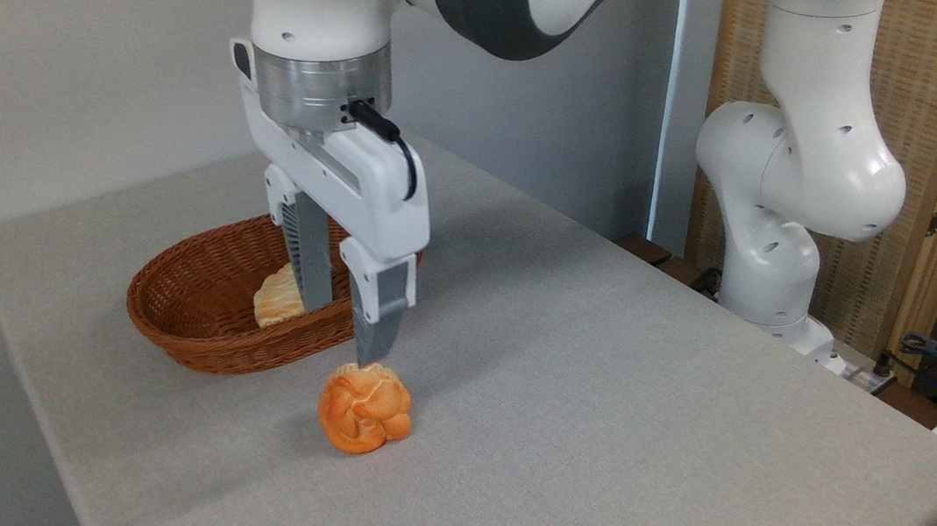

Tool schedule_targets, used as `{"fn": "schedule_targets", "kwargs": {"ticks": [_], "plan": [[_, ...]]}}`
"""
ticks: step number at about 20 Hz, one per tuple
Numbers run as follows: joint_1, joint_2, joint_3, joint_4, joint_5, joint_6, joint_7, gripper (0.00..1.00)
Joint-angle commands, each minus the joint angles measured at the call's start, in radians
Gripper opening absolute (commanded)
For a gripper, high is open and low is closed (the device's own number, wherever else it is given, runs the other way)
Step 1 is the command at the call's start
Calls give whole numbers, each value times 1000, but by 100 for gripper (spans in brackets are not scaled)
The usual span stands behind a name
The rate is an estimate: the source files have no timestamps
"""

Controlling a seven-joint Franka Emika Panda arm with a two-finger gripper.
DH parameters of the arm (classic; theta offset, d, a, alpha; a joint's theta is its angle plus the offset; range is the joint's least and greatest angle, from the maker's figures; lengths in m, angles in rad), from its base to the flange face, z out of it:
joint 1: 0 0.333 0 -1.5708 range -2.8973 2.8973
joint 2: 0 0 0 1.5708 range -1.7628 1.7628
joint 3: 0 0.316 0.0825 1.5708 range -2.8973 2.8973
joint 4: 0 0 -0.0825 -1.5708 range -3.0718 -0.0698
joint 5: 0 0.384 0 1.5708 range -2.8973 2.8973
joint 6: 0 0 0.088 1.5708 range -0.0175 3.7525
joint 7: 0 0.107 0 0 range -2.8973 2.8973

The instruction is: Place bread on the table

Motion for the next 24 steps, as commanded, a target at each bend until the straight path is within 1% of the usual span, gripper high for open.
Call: {"fn": "schedule_targets", "kwargs": {"ticks": [1, 2, 3, 4, 5, 6, 7, 8, 9, 11, 13, 17, 19, 20, 22, 24], "plan": [[-7, -4, -93, 7, -41, -21, -67, 100], [-7, -3, -115, 6, -46, -18, -88, 100], [-7, -1, -162, 3, -45, -12, -130, 100], [-7, -1, -188, 1, -43, -8, -150, 100], [-7, -1, -233, -2, -40, 2, -191, 100], [-7, -1, -250, -3, -40, 5, -213, 100], [-7, 0, -280, -6, -40, 6, -248, 100], [-7, 0, -296, -6, -40, 5, -262, 100], [-7, 3, -326, -13, -40, 5, -285, 100], [-9, 8, -353, -32, -40, 5, -312, 100], [-23, 11, -379, -45, -32, 6, -334, 100], [-40, 32, -383, -49, -25, 6, -351, 100], [-40, 59, -382, -49, -14, 6, -351, 100], [-41, 75, -383, -49, 0, 6, -351, 100], [-41, 85, -382, -51, 20, 6, -352, 100], [-41, 98, -382, -52, 23, 5, -354, 100]]}}
